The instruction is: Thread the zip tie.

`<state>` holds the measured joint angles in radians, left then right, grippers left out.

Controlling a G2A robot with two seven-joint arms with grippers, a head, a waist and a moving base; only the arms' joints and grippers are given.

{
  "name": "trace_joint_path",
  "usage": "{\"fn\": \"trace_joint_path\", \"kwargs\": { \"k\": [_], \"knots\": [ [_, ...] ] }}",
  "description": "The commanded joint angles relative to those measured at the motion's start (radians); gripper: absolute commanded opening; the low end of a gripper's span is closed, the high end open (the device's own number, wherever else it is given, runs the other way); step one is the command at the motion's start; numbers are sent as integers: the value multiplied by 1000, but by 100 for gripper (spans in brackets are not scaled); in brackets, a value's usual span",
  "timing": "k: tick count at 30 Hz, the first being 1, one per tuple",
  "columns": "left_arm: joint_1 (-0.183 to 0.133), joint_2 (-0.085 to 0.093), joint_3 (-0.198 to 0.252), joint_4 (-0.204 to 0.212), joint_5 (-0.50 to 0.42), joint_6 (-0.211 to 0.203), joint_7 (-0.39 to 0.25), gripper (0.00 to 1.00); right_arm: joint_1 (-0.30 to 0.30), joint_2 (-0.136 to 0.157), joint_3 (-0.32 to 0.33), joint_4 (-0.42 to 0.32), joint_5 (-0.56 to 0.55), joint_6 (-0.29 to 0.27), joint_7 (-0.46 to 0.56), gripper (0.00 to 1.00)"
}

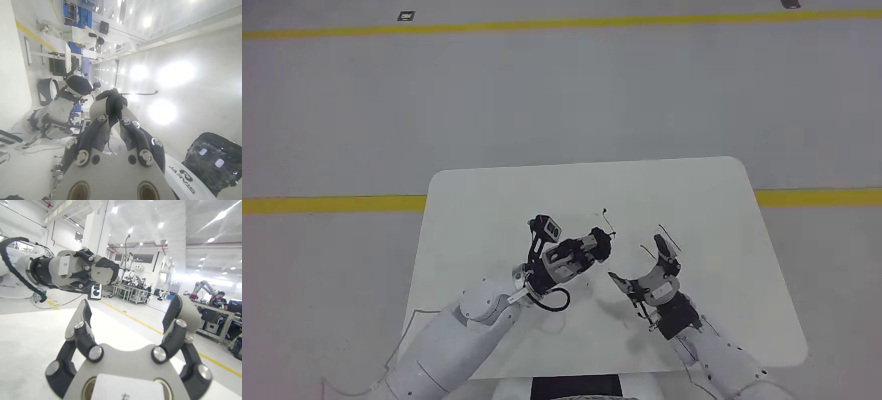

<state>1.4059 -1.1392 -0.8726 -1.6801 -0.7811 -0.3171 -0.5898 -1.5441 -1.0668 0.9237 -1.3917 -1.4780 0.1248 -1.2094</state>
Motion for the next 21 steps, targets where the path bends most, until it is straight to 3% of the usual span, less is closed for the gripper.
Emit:
{"fn": "trace_joint_path", "kwargs": {
  "k": [1, 7, 16, 21],
  "knots": [
    [3, 0, 0, 0, -6, 2, -8, 0, 23, -13, -16, 22, 3, 33, -15, 100],
    [9, -2, 0, 0, -11, 4, -22, 0, 79, -46, -49, 58, 9, 98, -27, 100],
    [11, -2, -1, 1, -11, 4, -27, 0, 76, -46, -47, 47, 5, 93, -9, 100],
    [11, -2, -1, 1, -11, 4, -27, 0, 54, -39, 6, 41, 24, 40, -12, 100]
  ]
}}
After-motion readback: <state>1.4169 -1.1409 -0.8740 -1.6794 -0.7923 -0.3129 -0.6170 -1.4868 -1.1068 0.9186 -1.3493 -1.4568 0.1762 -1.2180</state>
